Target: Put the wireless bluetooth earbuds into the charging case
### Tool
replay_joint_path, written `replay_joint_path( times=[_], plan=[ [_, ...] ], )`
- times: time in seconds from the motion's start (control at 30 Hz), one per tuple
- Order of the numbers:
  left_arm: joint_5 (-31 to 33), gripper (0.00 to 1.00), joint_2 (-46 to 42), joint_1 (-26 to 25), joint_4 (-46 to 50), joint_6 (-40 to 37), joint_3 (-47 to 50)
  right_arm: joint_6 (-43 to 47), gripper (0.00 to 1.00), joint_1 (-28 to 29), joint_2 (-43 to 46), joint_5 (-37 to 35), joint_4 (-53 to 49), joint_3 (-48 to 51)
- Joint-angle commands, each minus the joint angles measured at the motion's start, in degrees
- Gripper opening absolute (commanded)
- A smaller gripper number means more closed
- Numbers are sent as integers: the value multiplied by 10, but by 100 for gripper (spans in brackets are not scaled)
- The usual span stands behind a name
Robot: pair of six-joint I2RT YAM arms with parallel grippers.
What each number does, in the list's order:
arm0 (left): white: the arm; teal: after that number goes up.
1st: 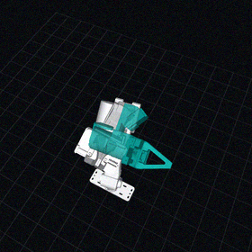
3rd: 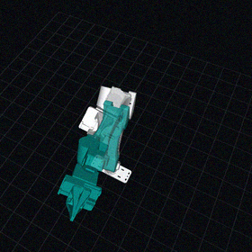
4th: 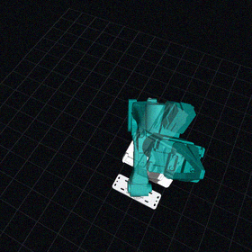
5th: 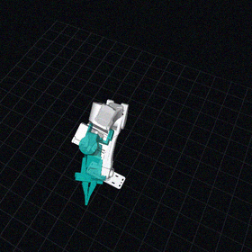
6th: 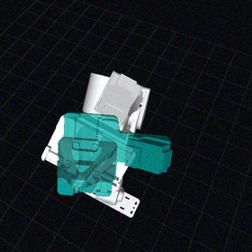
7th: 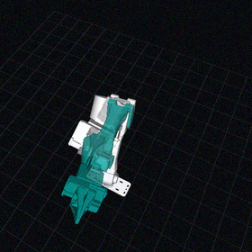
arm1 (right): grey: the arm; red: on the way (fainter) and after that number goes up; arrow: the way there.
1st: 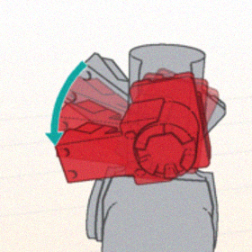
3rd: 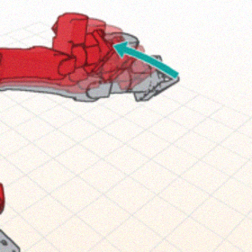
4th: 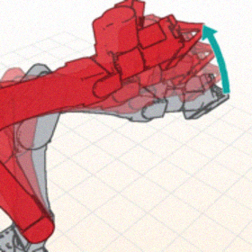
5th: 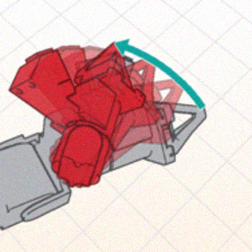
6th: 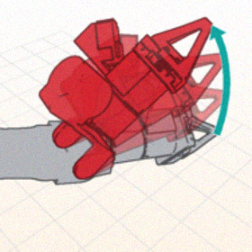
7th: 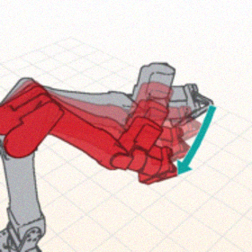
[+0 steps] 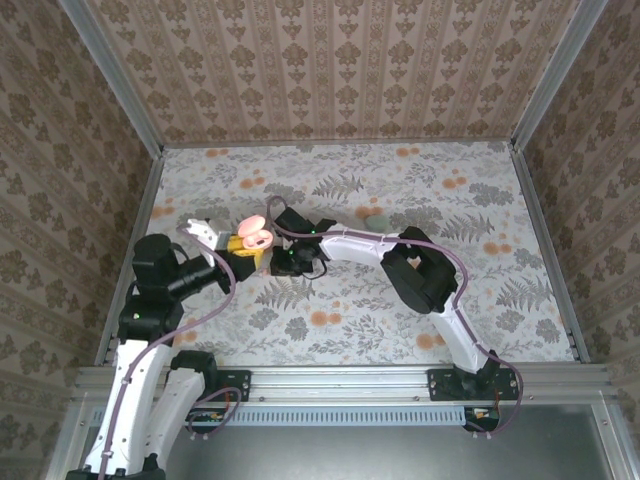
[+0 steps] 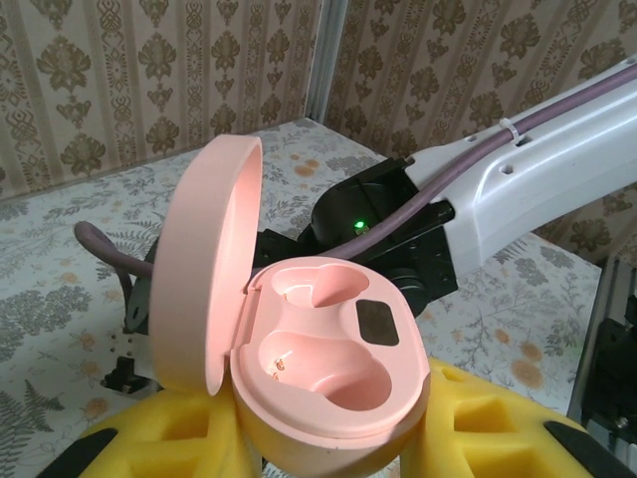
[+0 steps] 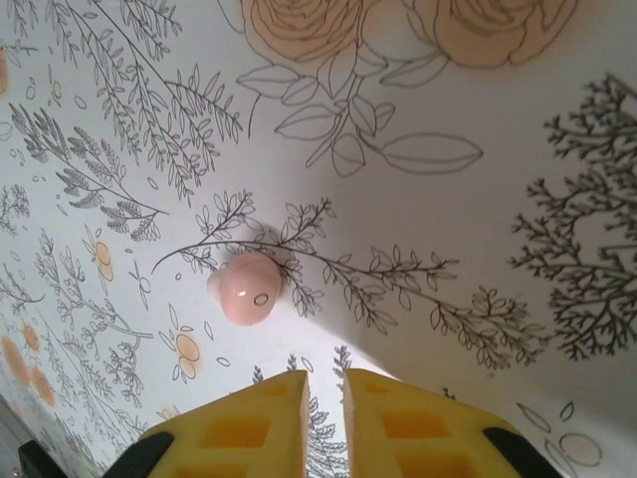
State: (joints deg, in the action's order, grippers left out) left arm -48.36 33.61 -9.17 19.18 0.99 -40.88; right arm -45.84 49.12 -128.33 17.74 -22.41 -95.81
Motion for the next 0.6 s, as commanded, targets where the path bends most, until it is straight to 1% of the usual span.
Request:
replay_joint_path(
  times=[0.0,0.1,0.33,0.57],
  plan=[
    [10,17,-11,5,25,-28,-10,-37,19,9,18,-16,4,10],
    [16,17,-20,6,35,-34,-8,-52,22,15,15,-24,4,11],
    [18,17,-32,5,52,-44,4,-78,24,23,0,-49,3,15],
    [20,17,-37,6,46,-41,15,-90,24,26,-27,-50,12,3]
  ],
)
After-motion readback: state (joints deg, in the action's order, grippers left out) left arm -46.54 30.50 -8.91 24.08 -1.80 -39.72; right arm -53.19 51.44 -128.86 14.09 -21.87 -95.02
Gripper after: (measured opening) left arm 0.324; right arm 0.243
